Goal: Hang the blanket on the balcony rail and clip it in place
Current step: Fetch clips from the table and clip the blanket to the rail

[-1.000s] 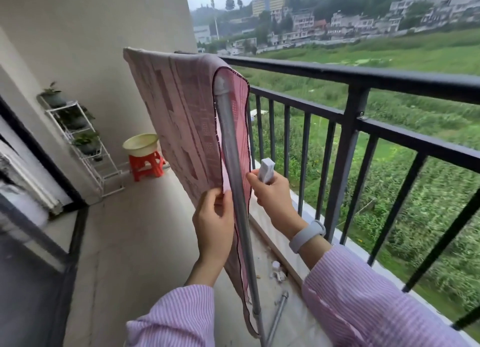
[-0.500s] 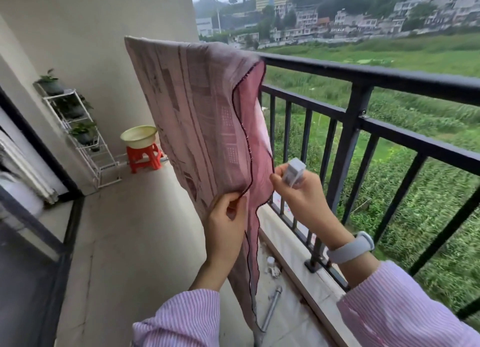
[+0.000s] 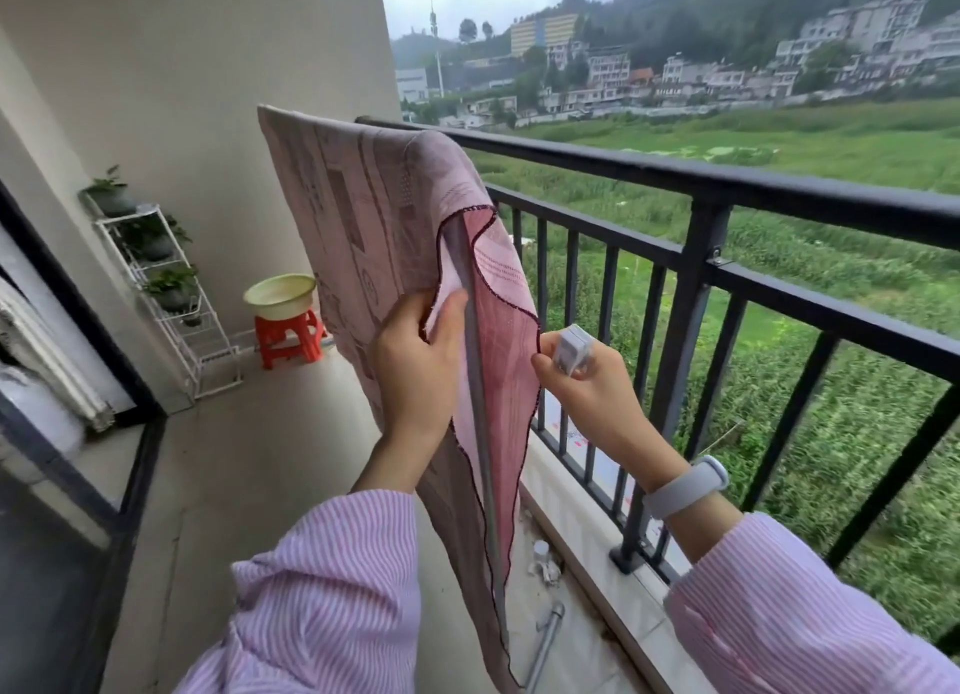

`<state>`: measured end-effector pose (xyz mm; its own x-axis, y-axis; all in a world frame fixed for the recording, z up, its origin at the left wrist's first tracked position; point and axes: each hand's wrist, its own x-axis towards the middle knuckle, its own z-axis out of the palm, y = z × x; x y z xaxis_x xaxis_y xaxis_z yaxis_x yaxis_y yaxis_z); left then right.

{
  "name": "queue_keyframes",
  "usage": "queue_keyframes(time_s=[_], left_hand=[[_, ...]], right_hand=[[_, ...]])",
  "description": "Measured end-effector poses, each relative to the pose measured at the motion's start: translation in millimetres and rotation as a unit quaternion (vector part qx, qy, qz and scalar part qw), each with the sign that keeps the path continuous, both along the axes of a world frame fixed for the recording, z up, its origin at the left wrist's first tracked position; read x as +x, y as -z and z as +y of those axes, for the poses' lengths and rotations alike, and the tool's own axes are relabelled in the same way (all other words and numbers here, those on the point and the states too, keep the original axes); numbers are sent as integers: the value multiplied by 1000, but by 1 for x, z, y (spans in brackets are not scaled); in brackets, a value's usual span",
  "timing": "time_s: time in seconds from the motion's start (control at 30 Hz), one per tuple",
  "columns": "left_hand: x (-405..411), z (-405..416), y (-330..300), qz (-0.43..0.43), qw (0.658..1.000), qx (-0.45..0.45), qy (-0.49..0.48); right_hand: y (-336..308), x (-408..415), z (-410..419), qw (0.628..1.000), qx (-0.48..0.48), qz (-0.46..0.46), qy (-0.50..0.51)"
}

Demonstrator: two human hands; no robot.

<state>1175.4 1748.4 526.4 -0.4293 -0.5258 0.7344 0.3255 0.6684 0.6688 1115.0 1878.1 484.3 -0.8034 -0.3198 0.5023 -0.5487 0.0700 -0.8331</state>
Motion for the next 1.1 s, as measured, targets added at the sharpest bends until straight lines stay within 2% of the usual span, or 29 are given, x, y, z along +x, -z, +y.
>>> queue_keyframes(time_s=[0.17, 0.27, 0.33, 0.47, 0.6, 0.73, 0.9, 1.1], left_hand=[[-11, -24, -34, 24, 998, 17, -53], [-12, -33, -59, 61, 997, 19, -51], [-9, -31, -64, 54, 998, 0, -35], [-3, -11, -32, -6, 1000, -27, 4], [11, 10, 12, -39, 999, 16, 16], [20, 11, 49, -97, 994, 31, 37], [21, 16, 50, -138, 985, 35, 101], [18, 17, 32, -163, 986, -32, 10]], right_hand=[[17, -4, 18, 997, 6, 15, 70], [37, -7, 38, 995, -3, -15, 101], [49, -8, 42, 993, -9, -27, 118], [56, -1, 19, 997, 49, -19, 63], [57, 1, 12, 996, 79, -19, 36], [54, 4, 23, 997, 83, -5, 1], [47, 23, 6, 994, 67, 29, -85], [52, 35, -1, 998, 22, -6, -66]])
